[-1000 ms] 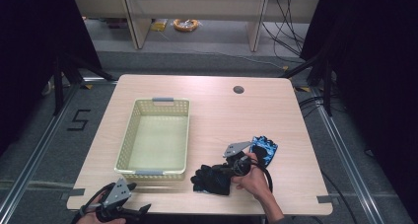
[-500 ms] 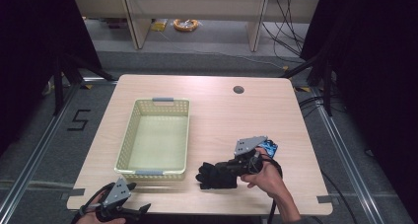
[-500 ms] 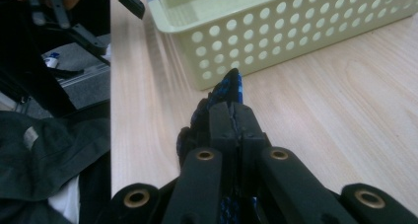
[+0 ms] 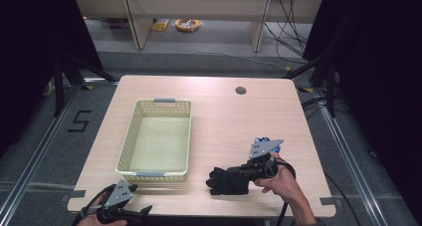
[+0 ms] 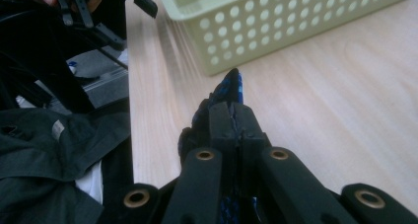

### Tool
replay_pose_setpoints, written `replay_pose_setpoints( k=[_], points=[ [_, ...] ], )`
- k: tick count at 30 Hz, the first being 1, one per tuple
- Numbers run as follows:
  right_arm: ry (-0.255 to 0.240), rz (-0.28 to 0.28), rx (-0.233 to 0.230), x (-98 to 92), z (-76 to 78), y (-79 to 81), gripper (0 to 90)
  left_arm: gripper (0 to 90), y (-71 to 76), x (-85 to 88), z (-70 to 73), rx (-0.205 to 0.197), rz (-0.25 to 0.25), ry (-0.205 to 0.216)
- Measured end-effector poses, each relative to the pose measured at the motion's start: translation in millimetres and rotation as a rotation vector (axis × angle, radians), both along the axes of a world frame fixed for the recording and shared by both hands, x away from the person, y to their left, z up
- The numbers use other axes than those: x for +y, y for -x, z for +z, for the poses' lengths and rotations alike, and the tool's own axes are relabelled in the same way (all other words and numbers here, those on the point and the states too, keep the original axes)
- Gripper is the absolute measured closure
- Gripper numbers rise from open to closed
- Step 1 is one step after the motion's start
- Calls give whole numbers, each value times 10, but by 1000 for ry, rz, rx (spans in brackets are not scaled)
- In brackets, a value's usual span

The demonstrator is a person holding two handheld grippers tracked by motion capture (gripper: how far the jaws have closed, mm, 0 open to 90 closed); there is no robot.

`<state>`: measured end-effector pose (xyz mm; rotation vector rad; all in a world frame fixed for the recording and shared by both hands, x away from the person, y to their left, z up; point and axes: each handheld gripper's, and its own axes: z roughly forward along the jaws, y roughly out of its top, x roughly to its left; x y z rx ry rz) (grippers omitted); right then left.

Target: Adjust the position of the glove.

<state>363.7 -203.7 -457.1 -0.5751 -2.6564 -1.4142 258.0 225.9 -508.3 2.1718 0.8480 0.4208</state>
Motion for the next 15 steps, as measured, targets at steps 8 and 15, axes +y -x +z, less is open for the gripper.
replay_pose_setpoints(
  k=[8,15],
  points=[
    [77,6,53,26,-283,-139,895,165,-7,15,15,2,-36,-16],
    [131,-30,76,32,-403,-161,852,166,-18,8,13,-13,-44,-17]
  ],
)
